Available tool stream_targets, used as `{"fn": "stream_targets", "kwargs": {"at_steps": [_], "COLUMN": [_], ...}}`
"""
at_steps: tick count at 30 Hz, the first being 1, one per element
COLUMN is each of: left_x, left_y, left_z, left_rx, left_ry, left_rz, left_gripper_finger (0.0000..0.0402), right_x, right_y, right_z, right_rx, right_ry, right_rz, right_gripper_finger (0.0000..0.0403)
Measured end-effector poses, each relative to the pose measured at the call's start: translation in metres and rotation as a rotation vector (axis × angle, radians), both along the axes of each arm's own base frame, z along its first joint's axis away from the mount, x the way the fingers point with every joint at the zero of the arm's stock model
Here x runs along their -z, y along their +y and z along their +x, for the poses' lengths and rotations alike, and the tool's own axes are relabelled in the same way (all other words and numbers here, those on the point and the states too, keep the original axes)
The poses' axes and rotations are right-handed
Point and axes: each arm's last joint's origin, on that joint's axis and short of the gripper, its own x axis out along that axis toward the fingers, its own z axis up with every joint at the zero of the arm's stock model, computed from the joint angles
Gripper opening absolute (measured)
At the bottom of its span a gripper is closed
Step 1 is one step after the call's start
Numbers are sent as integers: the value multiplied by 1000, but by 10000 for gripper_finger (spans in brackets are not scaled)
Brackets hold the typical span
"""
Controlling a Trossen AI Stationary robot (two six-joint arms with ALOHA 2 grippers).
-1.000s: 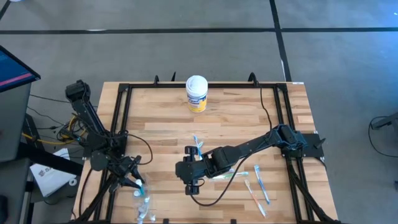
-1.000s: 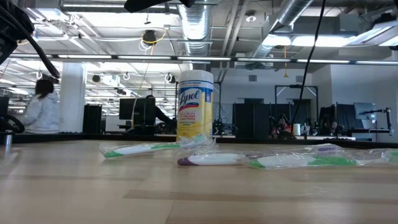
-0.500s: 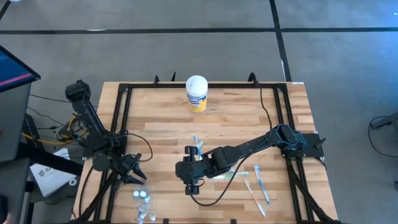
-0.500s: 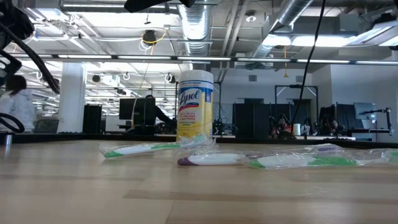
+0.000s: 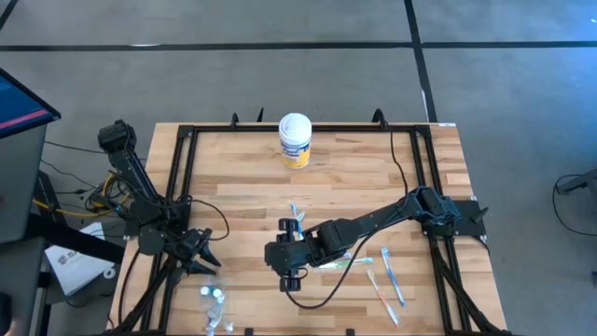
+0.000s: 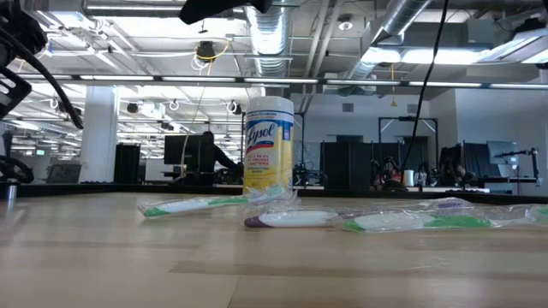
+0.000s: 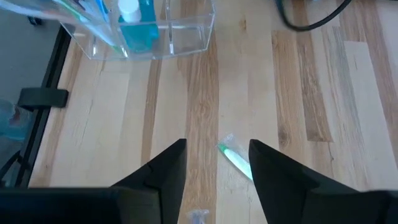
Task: Pick & Place toothbrushing station
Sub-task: Put the orange toothbrush into the transparent organizer
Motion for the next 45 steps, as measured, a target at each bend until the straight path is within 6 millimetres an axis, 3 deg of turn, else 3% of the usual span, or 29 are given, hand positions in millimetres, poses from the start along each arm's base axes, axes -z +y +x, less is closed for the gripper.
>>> {"fn": "stream_targets", "kwargs": {"at_steps": [8, 17, 24, 33, 40, 45], "left_x": [-2, -7, -8, -12, -19, -21], "left_y": [9, 19, 28, 40, 43, 44], "left_z": [4, 17, 30, 43, 47, 48], "left_rx": [-306, -430, -447, -448, -411, -406], "left_ry": [-71, -95, -84, -99, -154, -166], "left_rz": [31, 5, -14, -44, -45, -53], "left_gripper_finger": [118, 118, 118, 118, 118, 118], "right_x": [8, 53, 77, 93, 94, 89], "right_y": [-11, -16, -3, 16, 35, 47], "right_z": [-7, -29, -53, -87, -122, -155], "right_rx": [23, 93, 128, 216, 345, 428], "right_ry": [118, 371, 518, 666, 658, 574], "right_rz": [-47, -106, -151, -218, -190, -68], "right_gripper_finger": [163, 163, 163, 163, 163, 163]}}
